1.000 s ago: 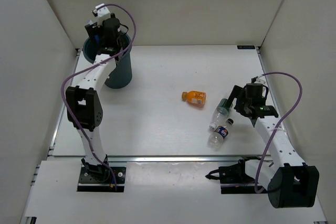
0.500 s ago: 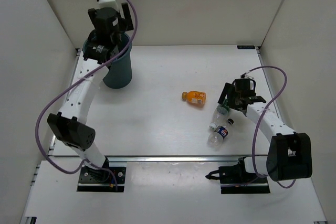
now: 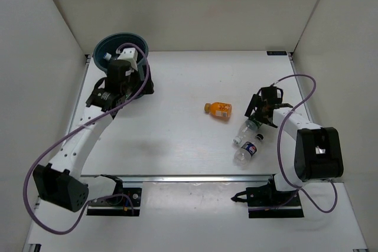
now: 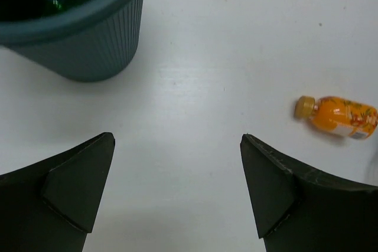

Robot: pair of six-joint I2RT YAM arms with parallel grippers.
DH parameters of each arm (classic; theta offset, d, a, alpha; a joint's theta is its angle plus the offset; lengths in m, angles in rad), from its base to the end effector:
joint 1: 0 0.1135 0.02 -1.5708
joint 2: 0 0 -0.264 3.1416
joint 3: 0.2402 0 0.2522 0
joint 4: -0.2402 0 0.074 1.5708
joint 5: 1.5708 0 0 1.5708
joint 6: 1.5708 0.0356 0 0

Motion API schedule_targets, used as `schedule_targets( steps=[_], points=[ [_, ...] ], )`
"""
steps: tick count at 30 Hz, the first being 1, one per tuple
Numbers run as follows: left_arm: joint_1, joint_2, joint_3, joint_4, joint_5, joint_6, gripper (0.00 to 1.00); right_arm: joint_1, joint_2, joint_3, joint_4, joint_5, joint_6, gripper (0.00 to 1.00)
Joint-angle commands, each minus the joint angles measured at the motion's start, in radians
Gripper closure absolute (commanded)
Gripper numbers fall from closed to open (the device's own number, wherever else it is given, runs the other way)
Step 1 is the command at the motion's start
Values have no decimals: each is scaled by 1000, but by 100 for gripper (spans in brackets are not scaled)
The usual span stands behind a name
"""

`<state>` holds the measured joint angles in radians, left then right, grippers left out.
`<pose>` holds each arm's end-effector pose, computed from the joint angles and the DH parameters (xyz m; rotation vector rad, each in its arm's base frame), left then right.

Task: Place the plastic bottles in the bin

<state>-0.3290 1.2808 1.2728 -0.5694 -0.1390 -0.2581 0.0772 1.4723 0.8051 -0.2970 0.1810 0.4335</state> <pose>0.2680 -0.0863 0.3649 -0.0048 2.1482 -0.1936 0.2854 0.0156 0.1822 0.5152 2.4586 -0.0220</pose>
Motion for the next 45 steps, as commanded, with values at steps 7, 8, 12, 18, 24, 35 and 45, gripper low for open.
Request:
schedule_targets(
  steps=[7,8,12,18,24,35,45],
  points=[
    [81,-307,-305,-82,-20,-156,1,39,8,121,68,109,-21,59],
    [91,-322,-323,-93,-45,-170,1,41,8,137,65,110,-21,62],
    [97,-363,-342,-153,-88,-187,1,78,11,268,27,181,-97,73],
    [166,-385,-374,-236,-33,-201,1,194,11,480,160,192,-251,71],
    [165,-333,-504,-279,136,-247,2,375,156,740,524,-3,-352,74],
    [159,-426,-477,-273,56,-279,2,582,1003,2008,619,-173,-480,84],
    [131,-432,-493,-254,85,-282,2,650,1089,1818,1128,-316,-441,79]
  ],
)
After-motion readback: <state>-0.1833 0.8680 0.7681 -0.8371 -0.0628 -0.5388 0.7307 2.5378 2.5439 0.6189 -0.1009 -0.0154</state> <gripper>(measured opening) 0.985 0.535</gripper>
